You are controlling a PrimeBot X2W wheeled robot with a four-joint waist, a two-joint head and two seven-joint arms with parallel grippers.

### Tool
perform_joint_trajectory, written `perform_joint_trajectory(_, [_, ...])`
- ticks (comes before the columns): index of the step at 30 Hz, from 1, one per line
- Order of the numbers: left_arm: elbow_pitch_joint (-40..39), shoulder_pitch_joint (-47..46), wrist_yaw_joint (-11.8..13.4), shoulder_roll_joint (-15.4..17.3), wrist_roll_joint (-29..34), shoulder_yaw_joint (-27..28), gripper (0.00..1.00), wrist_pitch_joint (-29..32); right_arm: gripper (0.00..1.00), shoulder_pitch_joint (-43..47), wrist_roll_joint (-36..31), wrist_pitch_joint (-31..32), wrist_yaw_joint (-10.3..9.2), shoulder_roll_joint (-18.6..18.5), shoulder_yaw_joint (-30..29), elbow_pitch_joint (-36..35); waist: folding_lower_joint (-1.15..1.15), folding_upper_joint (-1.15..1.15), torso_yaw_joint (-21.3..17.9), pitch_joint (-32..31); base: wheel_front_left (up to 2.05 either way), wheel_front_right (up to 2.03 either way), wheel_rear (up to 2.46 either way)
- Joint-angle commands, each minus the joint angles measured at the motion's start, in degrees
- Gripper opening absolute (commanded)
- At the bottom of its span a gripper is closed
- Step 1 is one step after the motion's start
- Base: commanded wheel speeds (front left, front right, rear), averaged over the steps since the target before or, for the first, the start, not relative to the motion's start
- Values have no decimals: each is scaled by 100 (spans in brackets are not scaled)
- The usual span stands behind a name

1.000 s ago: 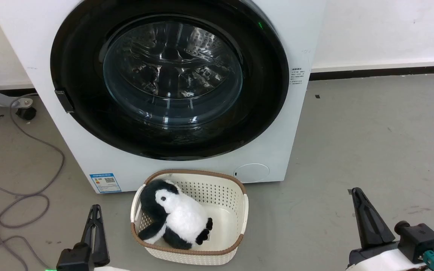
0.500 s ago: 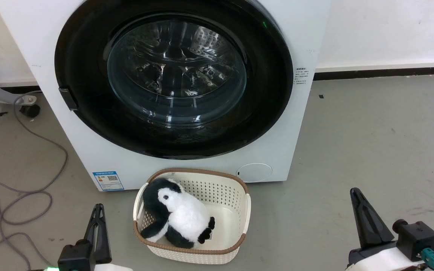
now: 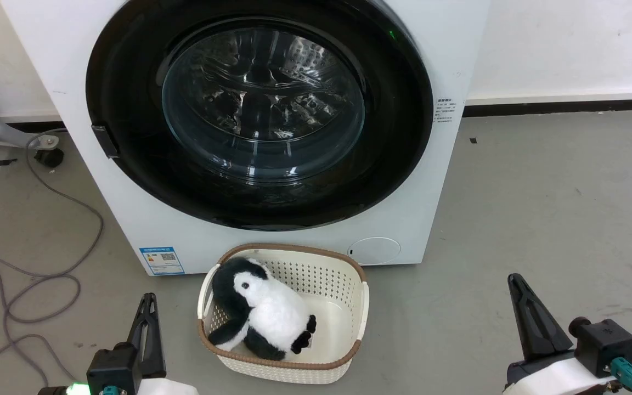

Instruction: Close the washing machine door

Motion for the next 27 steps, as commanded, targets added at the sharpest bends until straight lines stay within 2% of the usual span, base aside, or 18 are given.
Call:
perform_joint_trajectory(1, [5, -99, -34, -14, 57, 15, 0, 30, 0, -42, -55, 32, -2, 15, -4, -40, 0, 0, 7, 2, 0, 0, 0])
perform_joint_trajectory(27, [9, -244, -265, -82, 103, 57, 0, 323, 0, -77, -153, 326, -3, 23, -6, -128, 0, 0, 128, 29, 0, 0, 0])
